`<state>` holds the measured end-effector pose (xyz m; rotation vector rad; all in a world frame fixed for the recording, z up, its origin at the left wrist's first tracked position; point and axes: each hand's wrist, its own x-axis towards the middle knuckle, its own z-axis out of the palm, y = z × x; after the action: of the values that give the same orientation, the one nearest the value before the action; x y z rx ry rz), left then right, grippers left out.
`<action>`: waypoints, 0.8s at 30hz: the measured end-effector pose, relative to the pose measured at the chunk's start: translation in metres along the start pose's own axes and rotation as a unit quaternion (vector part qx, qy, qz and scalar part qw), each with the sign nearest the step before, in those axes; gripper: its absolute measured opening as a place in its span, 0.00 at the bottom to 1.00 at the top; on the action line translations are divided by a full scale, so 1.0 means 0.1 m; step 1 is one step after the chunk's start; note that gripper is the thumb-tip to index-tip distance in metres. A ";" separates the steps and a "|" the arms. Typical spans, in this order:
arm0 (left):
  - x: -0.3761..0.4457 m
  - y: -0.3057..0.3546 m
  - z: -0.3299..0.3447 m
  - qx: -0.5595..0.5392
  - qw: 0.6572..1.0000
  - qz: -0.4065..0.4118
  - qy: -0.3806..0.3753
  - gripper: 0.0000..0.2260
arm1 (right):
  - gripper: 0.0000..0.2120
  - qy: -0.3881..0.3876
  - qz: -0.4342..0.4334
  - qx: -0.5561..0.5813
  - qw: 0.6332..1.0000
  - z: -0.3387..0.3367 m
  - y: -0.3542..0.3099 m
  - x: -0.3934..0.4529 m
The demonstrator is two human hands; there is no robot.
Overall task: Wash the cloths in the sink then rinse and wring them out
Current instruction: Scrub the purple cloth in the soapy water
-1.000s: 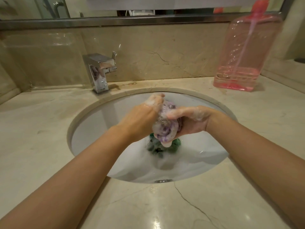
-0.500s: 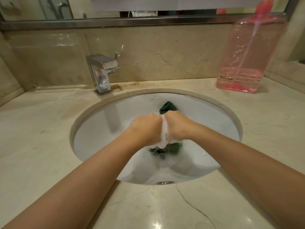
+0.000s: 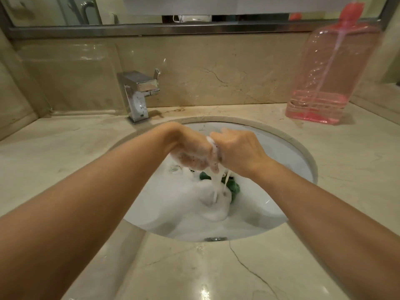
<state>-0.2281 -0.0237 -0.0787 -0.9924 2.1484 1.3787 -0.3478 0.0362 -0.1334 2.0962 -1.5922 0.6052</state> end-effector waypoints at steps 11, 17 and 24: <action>-0.09 -0.03 -0.04 0.079 0.996 -0.030 0.006 0.09 | 0.16 0.119 -0.069 -0.037 0.990 0.07 0.07 0.02; -0.07 -0.14 0.13 0.330 0.890 0.030 0.312 0.04 | 0.24 -0.132 0.100 0.057 0.985 -0.01 0.00 0.05; 0.04 -0.18 0.25 0.575 0.698 0.139 0.404 0.11 | 0.17 -0.410 0.278 0.605 0.623 -0.07 0.25 -0.12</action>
<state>-0.2185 -0.0071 -0.1025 -0.7237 3.0535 -0.6867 -0.3756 0.0428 -0.1328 3.0434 -2.9969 1.3380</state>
